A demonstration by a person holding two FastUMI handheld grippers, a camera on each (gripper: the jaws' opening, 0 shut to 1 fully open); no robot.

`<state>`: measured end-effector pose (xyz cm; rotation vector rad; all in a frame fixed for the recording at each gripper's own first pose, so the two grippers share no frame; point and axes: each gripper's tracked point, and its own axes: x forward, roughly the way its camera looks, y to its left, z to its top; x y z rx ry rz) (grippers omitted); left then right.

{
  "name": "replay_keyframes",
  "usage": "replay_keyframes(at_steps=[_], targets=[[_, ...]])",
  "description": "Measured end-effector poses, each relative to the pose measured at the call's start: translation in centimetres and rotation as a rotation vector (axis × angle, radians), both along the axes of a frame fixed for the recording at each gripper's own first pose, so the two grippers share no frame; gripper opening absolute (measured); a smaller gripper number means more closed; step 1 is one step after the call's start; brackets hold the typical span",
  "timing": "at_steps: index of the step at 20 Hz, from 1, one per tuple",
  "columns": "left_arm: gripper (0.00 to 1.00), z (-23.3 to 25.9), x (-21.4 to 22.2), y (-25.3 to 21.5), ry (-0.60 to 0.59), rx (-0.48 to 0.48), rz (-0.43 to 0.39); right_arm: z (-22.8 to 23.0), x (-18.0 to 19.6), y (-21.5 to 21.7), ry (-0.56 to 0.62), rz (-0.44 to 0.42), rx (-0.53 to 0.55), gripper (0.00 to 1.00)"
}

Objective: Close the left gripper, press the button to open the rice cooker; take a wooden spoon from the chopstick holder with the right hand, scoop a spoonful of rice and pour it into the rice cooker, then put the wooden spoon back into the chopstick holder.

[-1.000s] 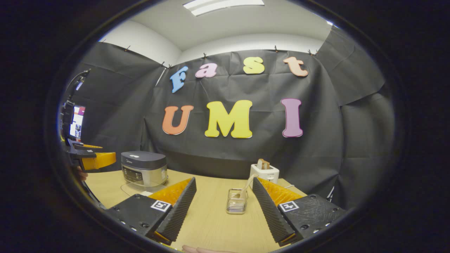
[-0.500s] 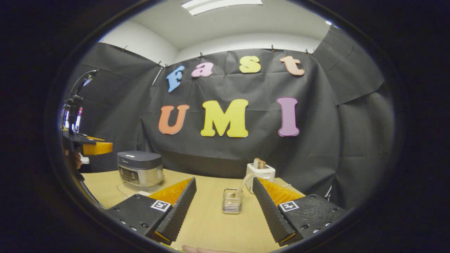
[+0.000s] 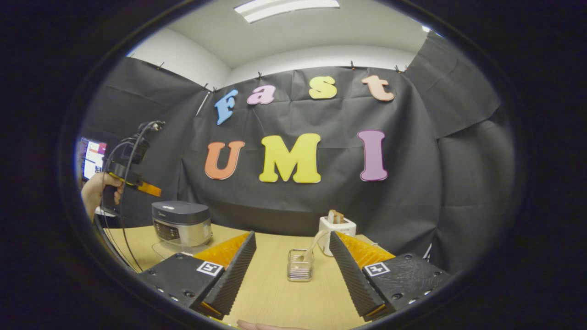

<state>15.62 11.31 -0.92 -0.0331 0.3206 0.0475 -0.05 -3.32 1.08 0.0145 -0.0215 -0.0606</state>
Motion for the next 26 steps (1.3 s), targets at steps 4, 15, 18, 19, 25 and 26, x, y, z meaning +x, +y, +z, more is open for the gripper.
replay_keyframes(at_steps=[4,15,18,19,25,26], targets=[[0.03,-3.2,3.8,1.5,0.106,-0.048,0.006,0.3,0.0,-0.3,-0.005,-0.002,0.008,0.95],[0.03,-5.0,4.9,1.7,0.159,-0.058,0.005,0.1,0.1,-0.4,-0.002,-0.004,0.006,0.95],[0.03,-5.3,4.9,1.9,0.166,-0.057,0.020,-0.1,0.2,0.0,0.005,-0.001,0.006,0.95],[0.03,-5.5,4.7,1.7,0.179,-0.058,0.019,-0.1,0.2,0.3,0.009,0.005,0.007,0.95],[0.03,-4.7,4.9,1.9,0.156,-0.144,0.013,-0.3,-0.1,0.8,0.014,0.011,-0.017,0.95],[0.03,-4.5,4.9,1.9,0.139,-0.142,0.013,-0.2,-0.1,0.7,0.014,0.007,-0.021,0.95]])
